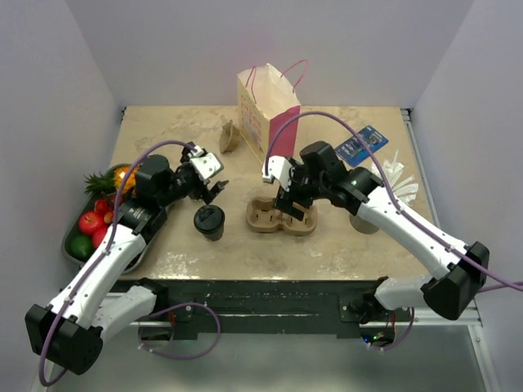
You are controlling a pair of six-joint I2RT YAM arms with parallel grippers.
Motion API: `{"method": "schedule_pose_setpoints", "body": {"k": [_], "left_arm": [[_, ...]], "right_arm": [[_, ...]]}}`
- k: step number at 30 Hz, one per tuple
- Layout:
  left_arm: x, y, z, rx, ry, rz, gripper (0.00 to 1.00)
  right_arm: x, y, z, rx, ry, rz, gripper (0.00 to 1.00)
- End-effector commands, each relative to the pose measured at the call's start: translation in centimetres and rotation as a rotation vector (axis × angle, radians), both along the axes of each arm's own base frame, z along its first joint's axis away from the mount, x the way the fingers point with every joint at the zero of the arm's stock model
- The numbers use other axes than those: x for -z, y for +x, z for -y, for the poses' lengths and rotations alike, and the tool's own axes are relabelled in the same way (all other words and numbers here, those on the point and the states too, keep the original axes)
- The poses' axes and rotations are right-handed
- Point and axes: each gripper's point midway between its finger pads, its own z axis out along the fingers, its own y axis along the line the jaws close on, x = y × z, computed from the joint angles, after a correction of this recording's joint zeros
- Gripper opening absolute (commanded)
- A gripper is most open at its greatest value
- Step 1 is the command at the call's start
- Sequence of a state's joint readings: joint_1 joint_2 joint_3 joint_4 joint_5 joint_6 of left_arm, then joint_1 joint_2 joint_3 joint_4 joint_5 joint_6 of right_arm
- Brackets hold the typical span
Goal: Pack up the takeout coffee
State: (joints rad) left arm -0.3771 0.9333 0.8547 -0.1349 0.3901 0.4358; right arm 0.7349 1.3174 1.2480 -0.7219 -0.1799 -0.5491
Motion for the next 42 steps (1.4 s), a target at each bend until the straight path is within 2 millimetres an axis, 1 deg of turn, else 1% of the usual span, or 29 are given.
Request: {"method": "schedule_pose_setpoints", "body": {"k": [1, 2, 3, 4, 5, 6, 7, 8, 9, 10, 11, 12, 13, 16, 18, 19, 22, 26, 35, 39, 42], "left_arm": [[-0.6, 1.4, 1.0, 0.042, -0.012, -0.012, 0.87], [0.0, 1.1, 1.3, 0.076, -0.001, -0.046, 0.87], [0.2, 1.7, 1.7, 0.091, 0.008, -0.072, 0.87], [0.6, 1.8, 1.8, 0.102, 0.015, -0.093, 0.86], [1.1, 1.6, 2.1, 0.127, 0.025, -0.116, 0.86], [1.6, 1.9, 2.2, 0.137, 0.038, -0.123, 0.86], [1.7, 2.1, 2.3, 0.140, 0.048, -0.120, 0.86], [2.2, 2.7, 2.2, 0.121, 0.055, -0.138, 0.86], [1.6, 3.2, 2.2, 0.108, 0.050, -0.133, 0.86], [1.5, 3.6, 2.0, 0.088, 0.039, -0.153, 0.86], [1.4, 3.8, 2.0, 0.086, 0.033, -0.163, 0.86], [0.7, 4.1, 2.0, 0.084, 0.028, -0.154, 0.86], [0.7, 4.2, 2.0, 0.087, 0.038, -0.150, 0.87], [1.5, 4.8, 2.0, 0.080, 0.052, -0.147, 0.87], [2.2, 5.2, 1.7, 0.062, 0.052, -0.153, 0.87], [2.0, 5.3, 1.7, 0.060, 0.036, -0.151, 0.87], [2.4, 5.1, 1.6, 0.057, 0.029, -0.163, 0.87], [3.0, 5.2, 1.4, 0.050, 0.039, -0.165, 0.87], [3.3, 5.7, 1.3, 0.040, 0.041, -0.165, 0.87], [3.5, 5.8, 1.2, 0.038, 0.040, -0.167, 0.87], [3.6, 5.8, 1.2, 0.037, 0.044, -0.165, 0.87]], "right_arm": [[0.3, -0.3, -2.7, -0.156, 0.090, -0.118, 0.80], [0.8, 0.4, -2.9, -0.186, 0.088, -0.114, 0.74], [0.7, 1.6, -2.4, -0.196, 0.099, -0.109, 0.71], [0.6, 1.8, -2.6, -0.308, 0.103, -0.082, 0.64], [2.0, 2.4, -2.6, -0.362, 0.076, -0.109, 0.61], [2.2, 2.0, -1.7, -0.417, 0.039, -0.139, 0.58], [2.6, 2.1, -1.6, -0.578, -0.019, -0.066, 0.52], [3.3, 2.0, -1.4, -0.643, -0.050, -0.073, 0.50], [4.0, 1.6, -1.1, -0.696, -0.080, -0.118, 0.50], [4.3, 1.8, -1.1, -0.786, -0.103, -0.078, 0.52], [4.3, 1.7, -1.1, -0.822, -0.110, -0.075, 0.53], [4.3, 1.5, -1.1, -0.855, -0.120, -0.083, 0.54], [4.4, 1.7, -1.3, -0.895, -0.130, -0.054, 0.56], [5.8, 1.7, -1.0, -0.961, -0.184, -0.037, 0.57], [6.6, 1.7, -1.0, -0.975, -0.201, -0.047, 0.57], [7.1, 1.5, -1.1, -0.982, -0.203, -0.062, 0.57], [7.5, 1.1, -1.6, -1.004, -0.213, -0.071, 0.55], [8.4, 1.7, -2.1, -1.012, -0.233, -0.054, 0.54], [9.7, 3.1, -3.5, -1.000, -0.262, -0.057, 0.46], [10.3, 3.5, -3.4, -1.002, -0.284, -0.065, 0.41], [10.3, 3.7, -3.7, -0.997, -0.281, -0.071, 0.32]]}}
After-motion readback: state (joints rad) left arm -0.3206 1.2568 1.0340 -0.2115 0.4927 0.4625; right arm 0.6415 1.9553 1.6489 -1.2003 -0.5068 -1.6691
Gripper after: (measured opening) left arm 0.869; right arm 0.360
